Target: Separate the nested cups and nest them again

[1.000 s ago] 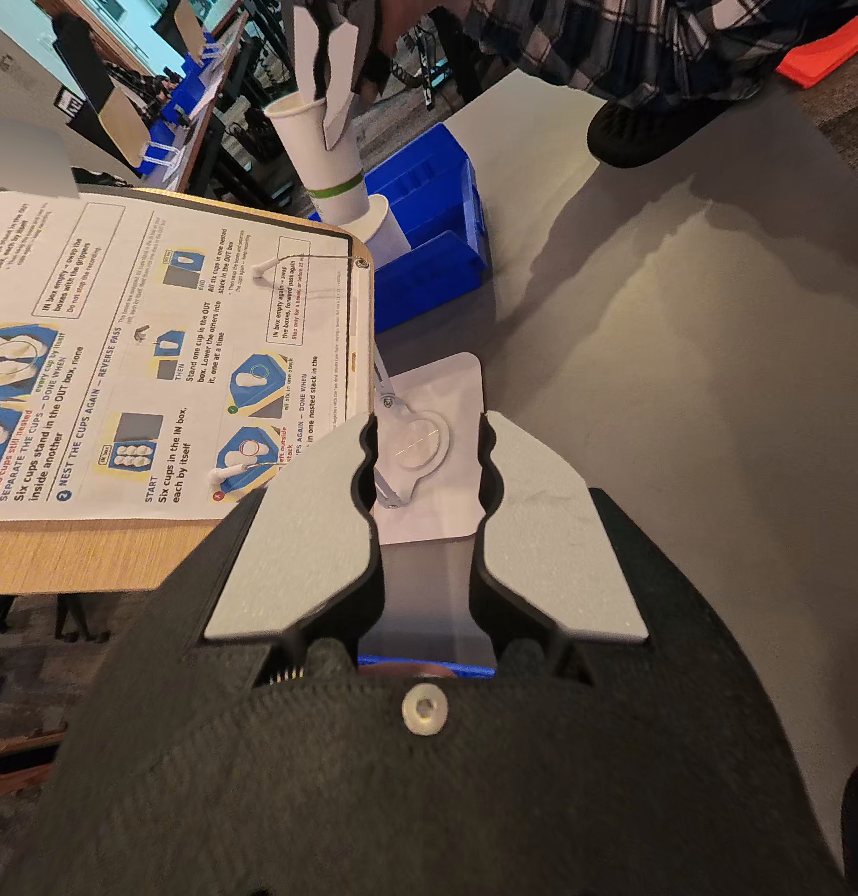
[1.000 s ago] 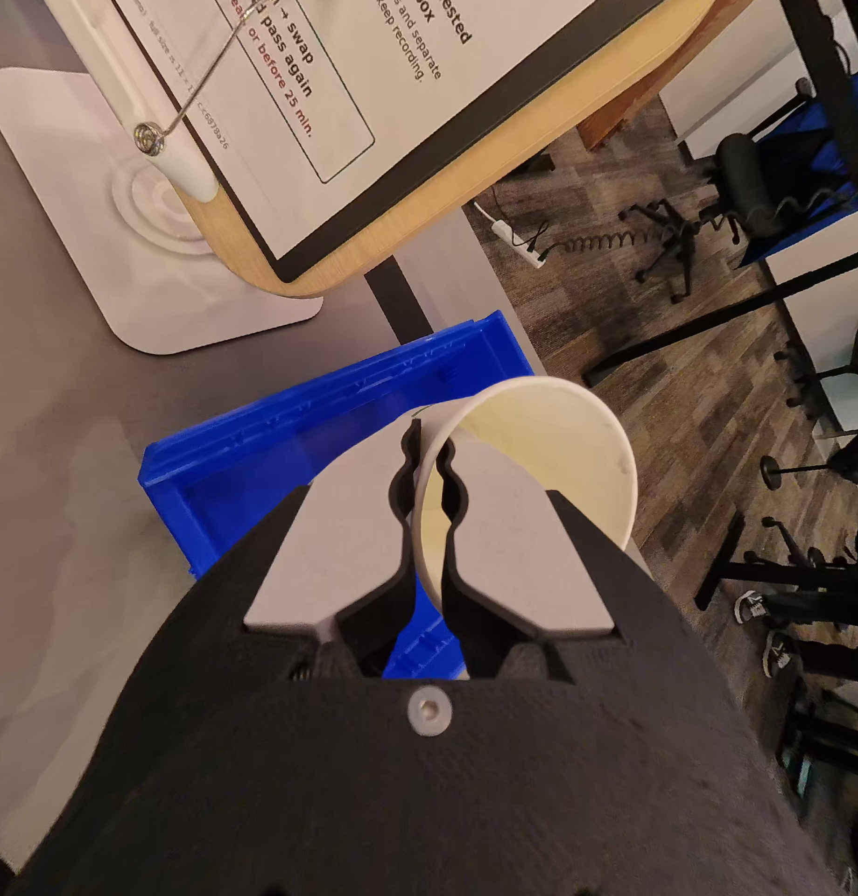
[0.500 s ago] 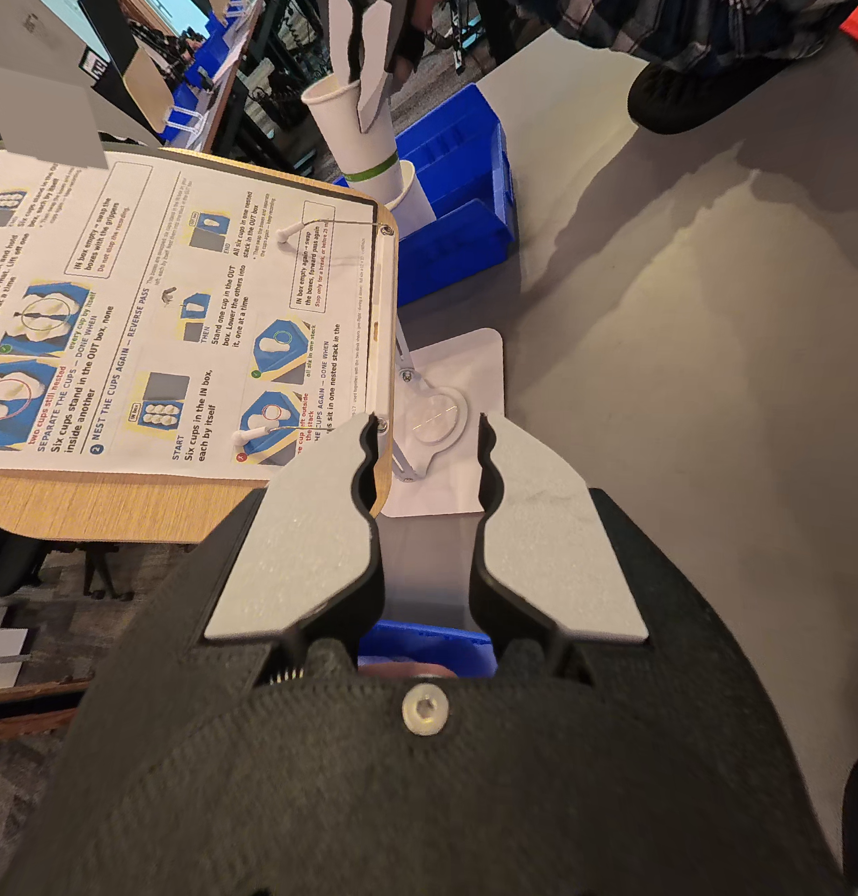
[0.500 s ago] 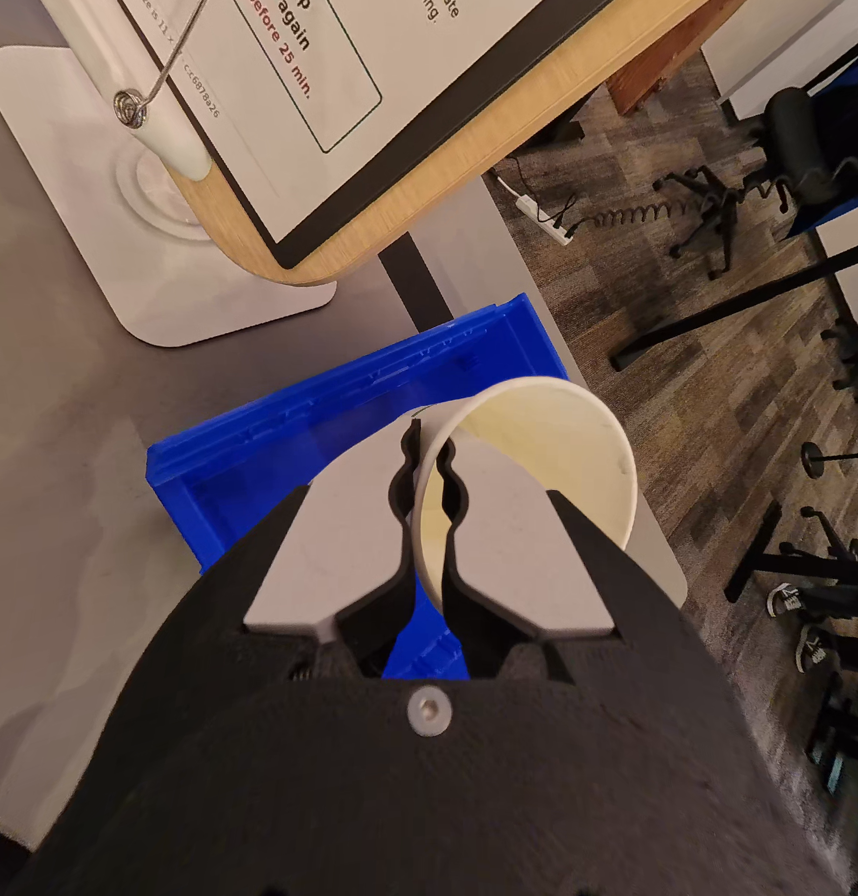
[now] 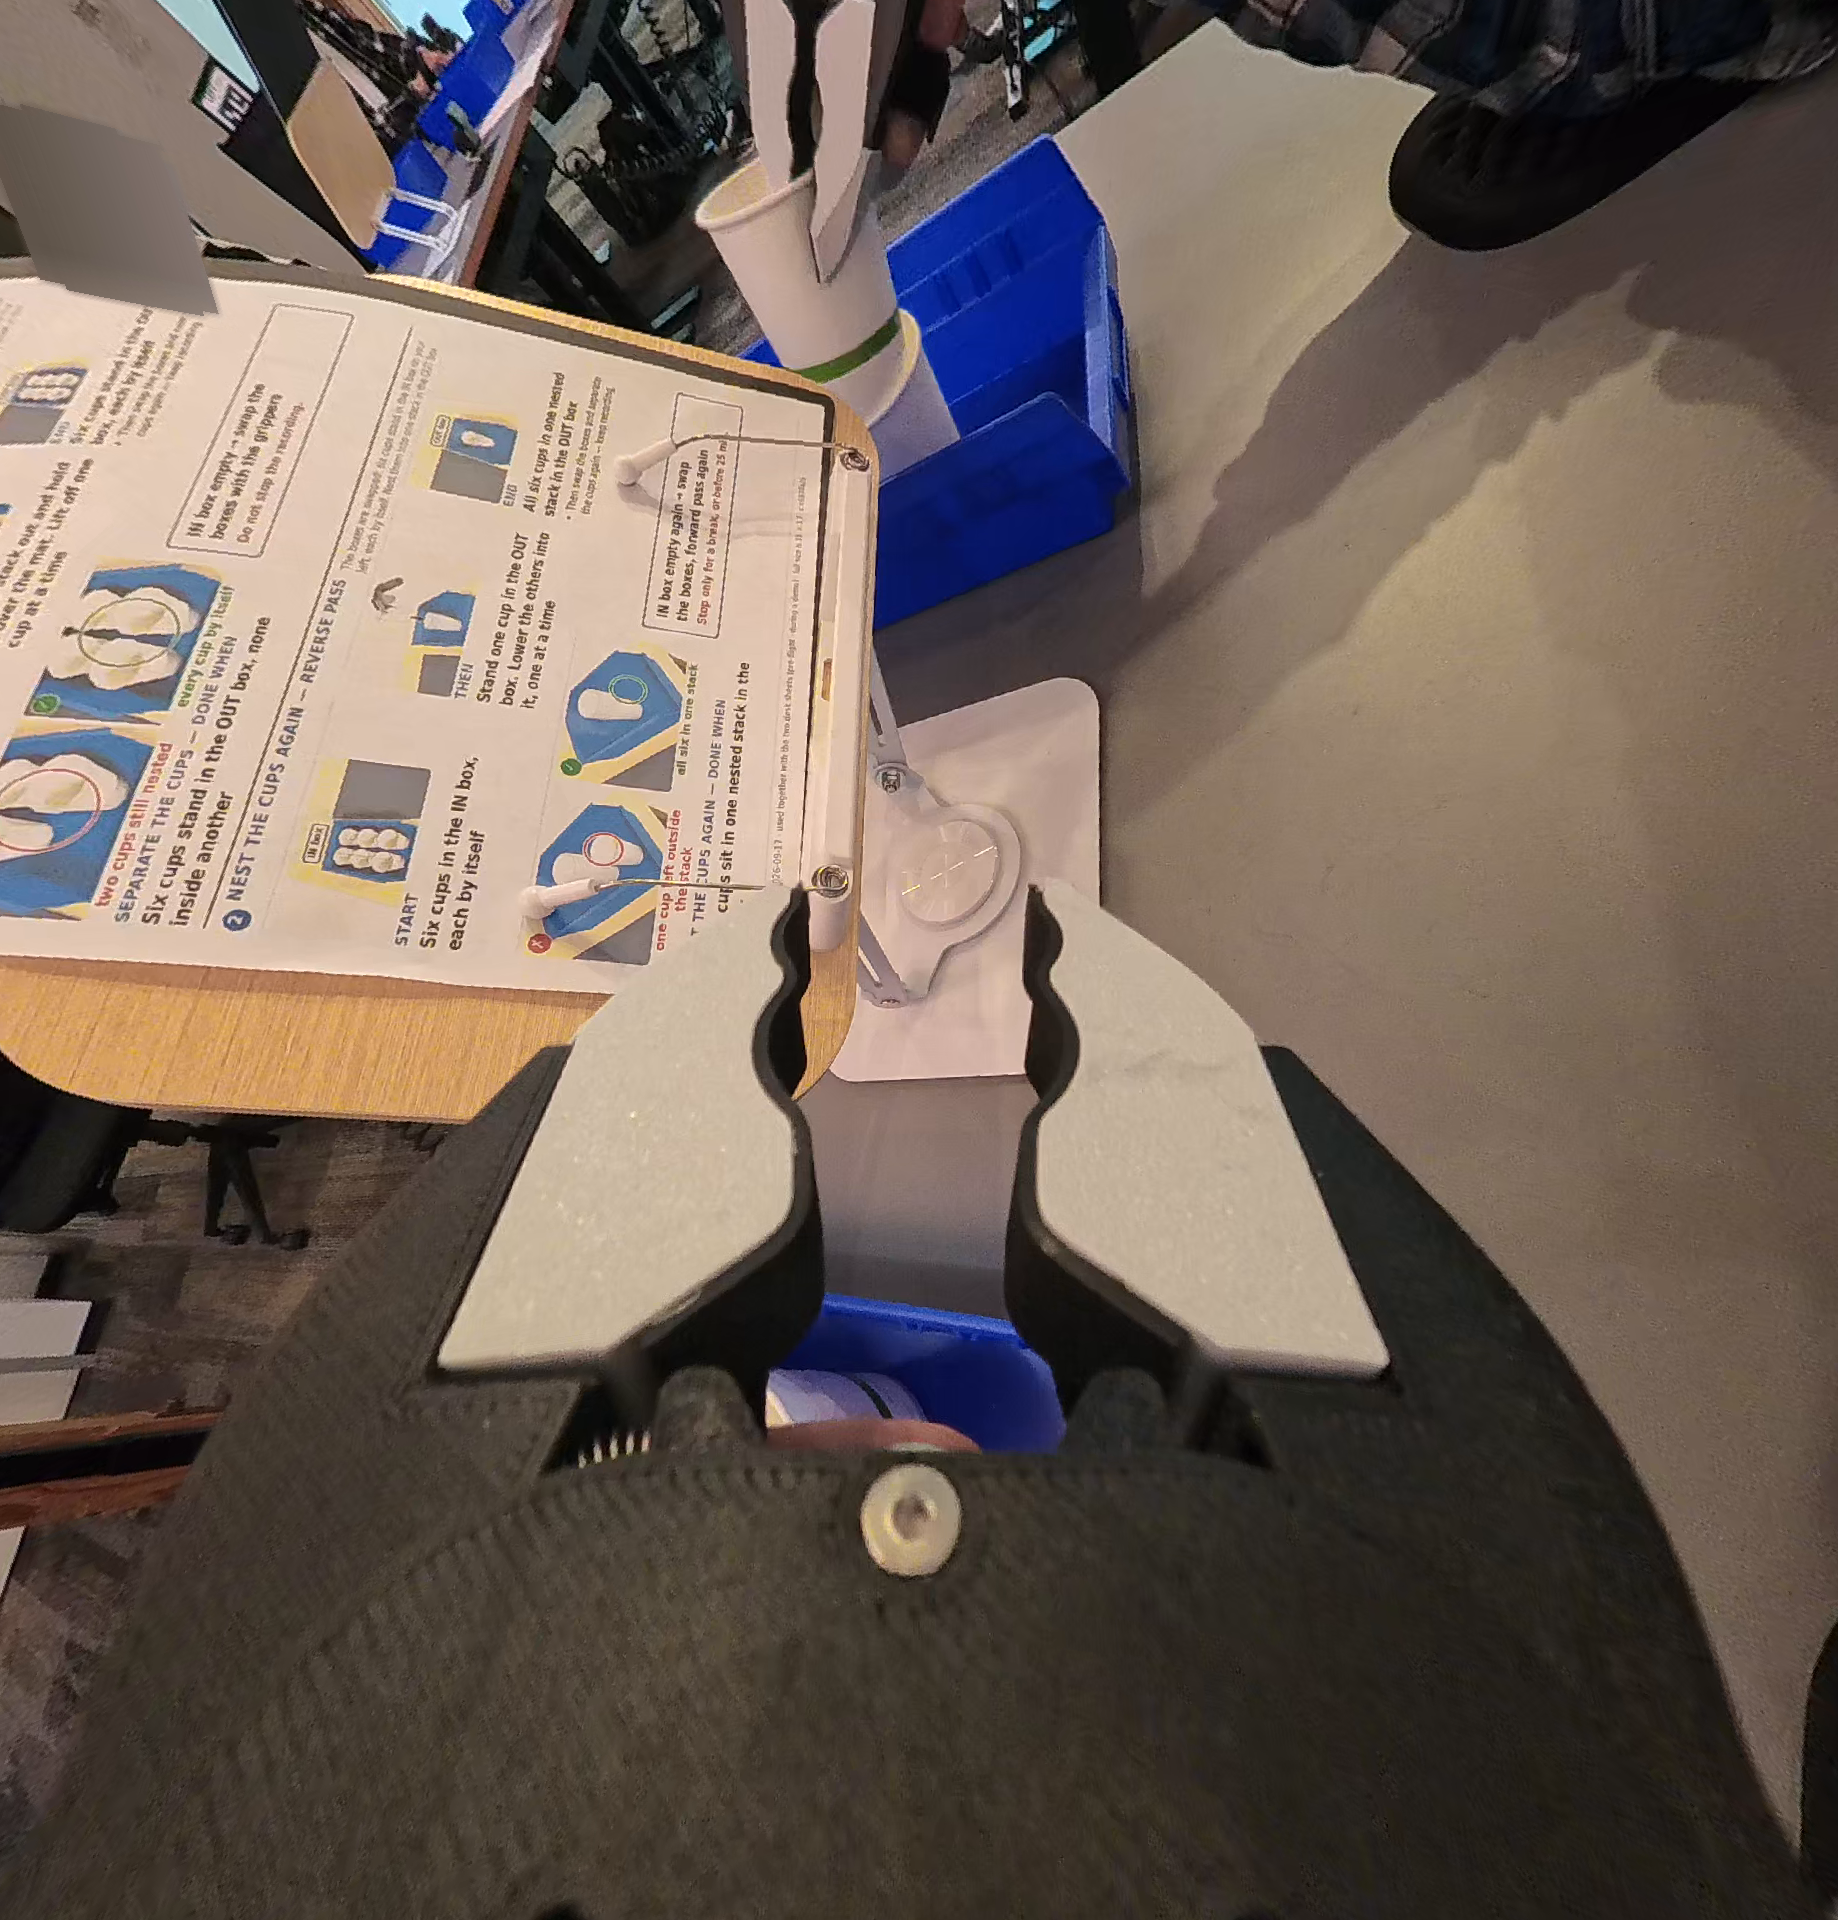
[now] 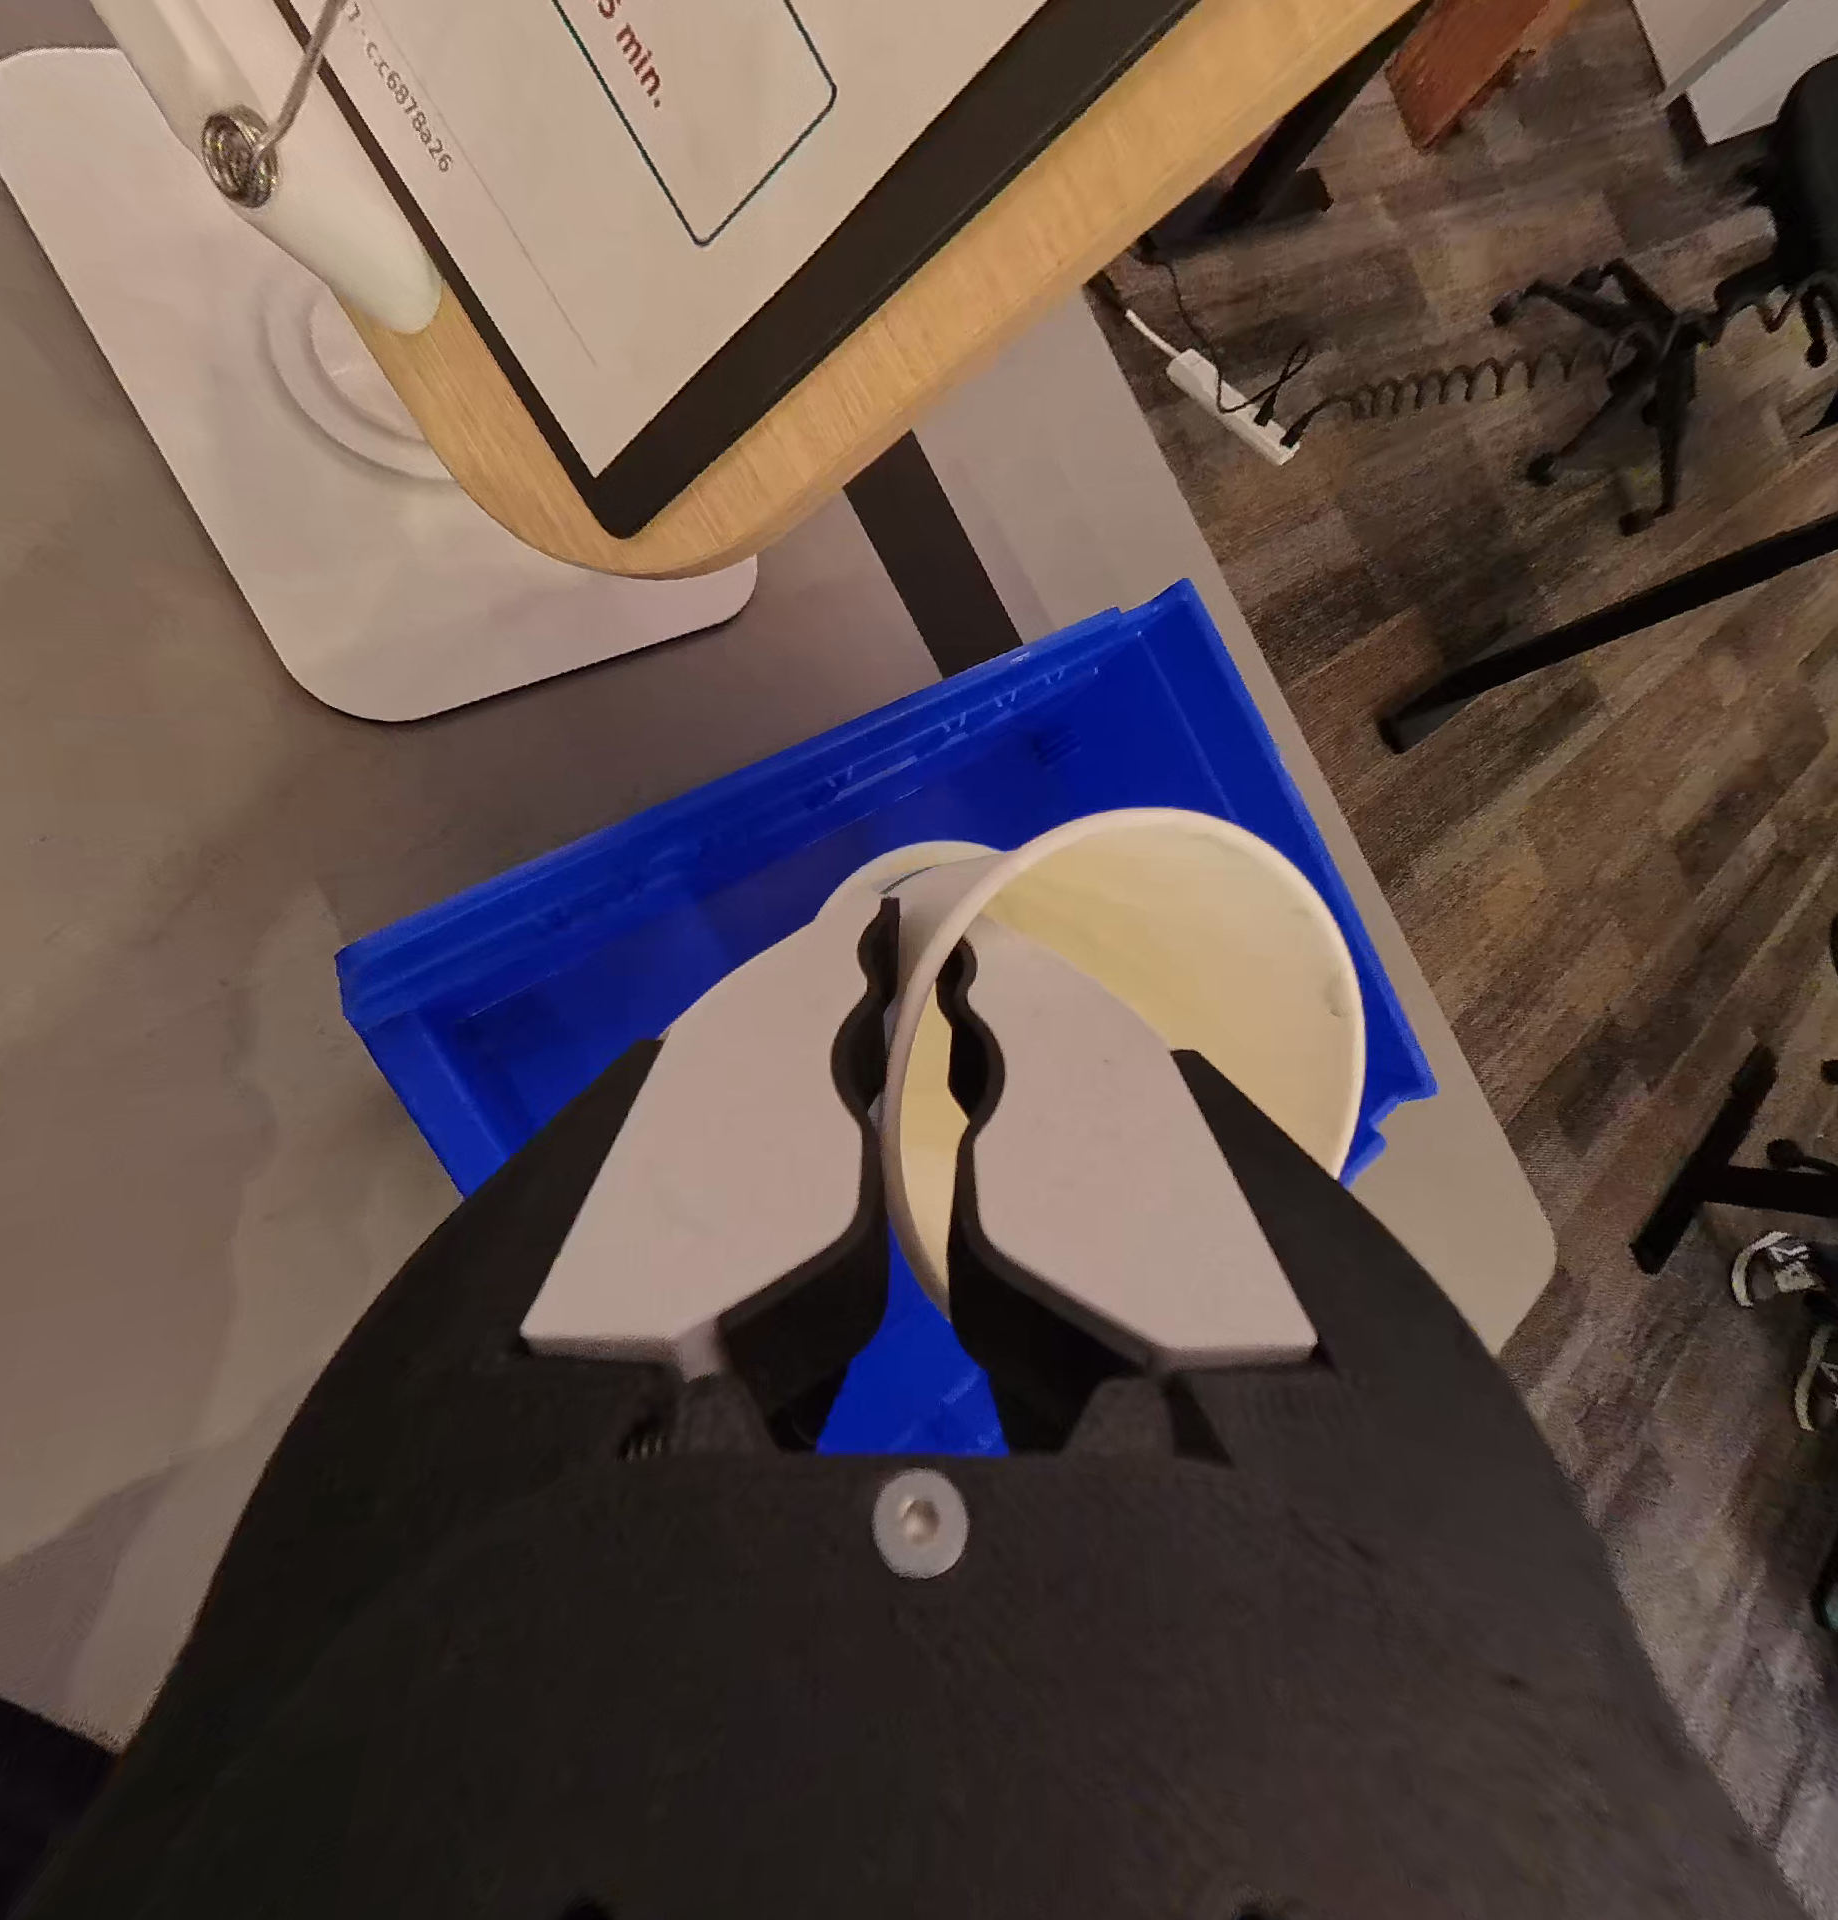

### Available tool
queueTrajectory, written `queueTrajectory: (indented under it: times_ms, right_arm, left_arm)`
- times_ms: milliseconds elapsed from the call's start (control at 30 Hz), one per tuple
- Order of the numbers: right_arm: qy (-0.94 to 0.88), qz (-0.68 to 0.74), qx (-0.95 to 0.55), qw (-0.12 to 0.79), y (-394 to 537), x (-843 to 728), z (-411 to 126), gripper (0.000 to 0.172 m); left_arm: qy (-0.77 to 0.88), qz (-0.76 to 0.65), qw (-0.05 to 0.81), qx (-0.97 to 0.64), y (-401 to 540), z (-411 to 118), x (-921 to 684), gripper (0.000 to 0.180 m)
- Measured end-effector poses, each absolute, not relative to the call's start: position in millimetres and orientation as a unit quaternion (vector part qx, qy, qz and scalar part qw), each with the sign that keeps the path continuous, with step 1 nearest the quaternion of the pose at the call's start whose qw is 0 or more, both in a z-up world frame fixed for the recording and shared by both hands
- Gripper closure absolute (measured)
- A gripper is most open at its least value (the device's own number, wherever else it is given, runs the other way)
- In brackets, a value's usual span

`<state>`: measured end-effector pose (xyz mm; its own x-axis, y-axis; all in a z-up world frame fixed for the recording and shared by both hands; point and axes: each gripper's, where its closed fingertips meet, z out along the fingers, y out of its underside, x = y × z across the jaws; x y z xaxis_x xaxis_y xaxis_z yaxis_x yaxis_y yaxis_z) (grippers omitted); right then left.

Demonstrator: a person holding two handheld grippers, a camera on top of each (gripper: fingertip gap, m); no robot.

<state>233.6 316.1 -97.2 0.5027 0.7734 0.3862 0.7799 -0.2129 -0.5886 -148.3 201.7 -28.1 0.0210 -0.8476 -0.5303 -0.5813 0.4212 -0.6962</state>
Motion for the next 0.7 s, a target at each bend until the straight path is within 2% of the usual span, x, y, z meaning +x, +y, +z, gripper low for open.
queueTrajectory:
  times_ms: [267, 467, 567, 700]
  right_arm:
    - [-0.491, 0.007, -0.806, 0.331, 318, 238, -121, 0.164]
    - [-0.495, -0.002, -0.805, 0.327, 323, 233, -131, 0.161]
    - [-0.486, -0.011, -0.802, 0.347, 331, 230, -129, 0.132]
    - [-0.474, -0.022, -0.797, 0.373, 336, 233, -119, 0.124]
  left_arm:
    - [0.689, -0.13, 0.482, -0.526, 203, -32, -149, 0.141]
    - [0.689, -0.128, 0.478, -0.53, 205, -34, -150, 0.141]
    - [0.688, -0.124, 0.474, -0.536, 207, -36, -152, 0.141]
    - [0.68, -0.105, 0.471, -0.553, 215, -40, -159, 0.141]
